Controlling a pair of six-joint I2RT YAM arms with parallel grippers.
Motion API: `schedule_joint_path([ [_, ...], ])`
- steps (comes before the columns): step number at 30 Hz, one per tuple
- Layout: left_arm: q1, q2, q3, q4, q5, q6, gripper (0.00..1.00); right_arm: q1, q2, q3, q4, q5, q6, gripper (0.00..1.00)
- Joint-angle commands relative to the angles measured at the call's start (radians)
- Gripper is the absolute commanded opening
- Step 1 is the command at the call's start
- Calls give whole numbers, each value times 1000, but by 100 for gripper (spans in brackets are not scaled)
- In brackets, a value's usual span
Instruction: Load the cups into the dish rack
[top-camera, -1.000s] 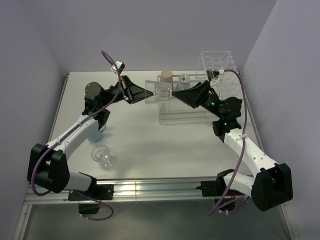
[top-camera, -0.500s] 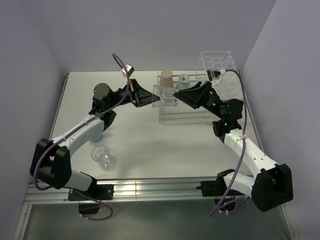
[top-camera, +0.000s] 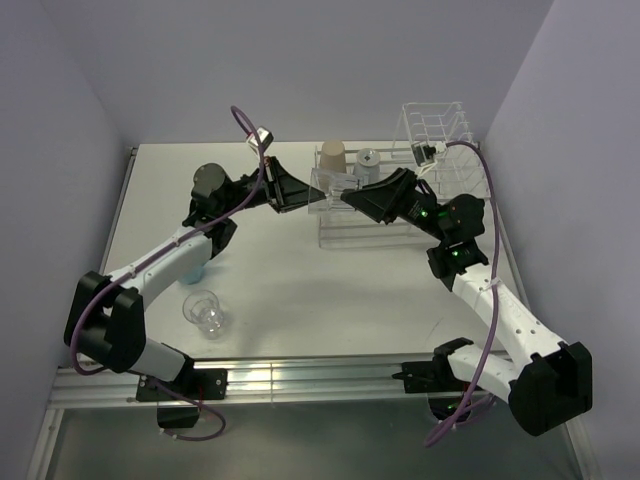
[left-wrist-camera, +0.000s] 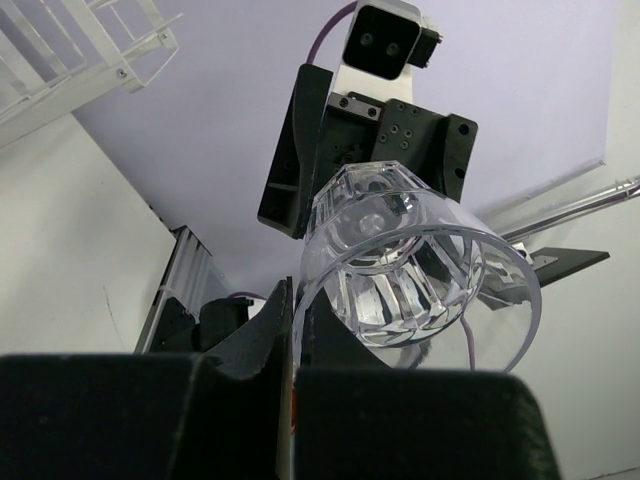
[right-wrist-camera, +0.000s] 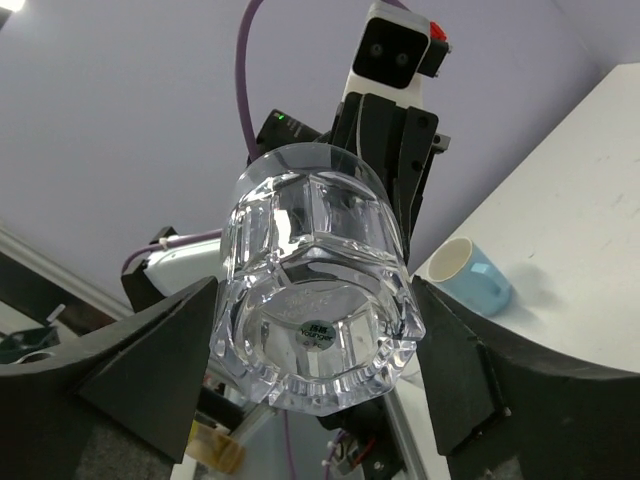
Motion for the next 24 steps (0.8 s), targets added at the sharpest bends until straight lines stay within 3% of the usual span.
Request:
schedule_joint_path([
  [1,-16,0,51,49,-12,12,0,7,-4,42,6,0,-20,74],
  [6,-20,5,48,46,-14,15,0,8,1,44,26,-2,-4,56],
  [9,-23,9,45,51,-15,12,0,10,2,42,32,-5,2,33],
  [10,-25,12,45,57,-12,11,0,10,-1,42,26,-6,0,17],
  [12,-25,11,42,60,-15,12,2,10,-4,41,15,-2,-3,0],
  [14,-25,11,43,60,-17,15,6,10,-15,42,3,3,-12,0],
  [21,-25,-7,48,46,-23,40,43,8,-48,68,-91,35,-52,0],
  [24,-25,-9,51,51,-28,41,50,8,-45,82,-108,37,-61,0],
])
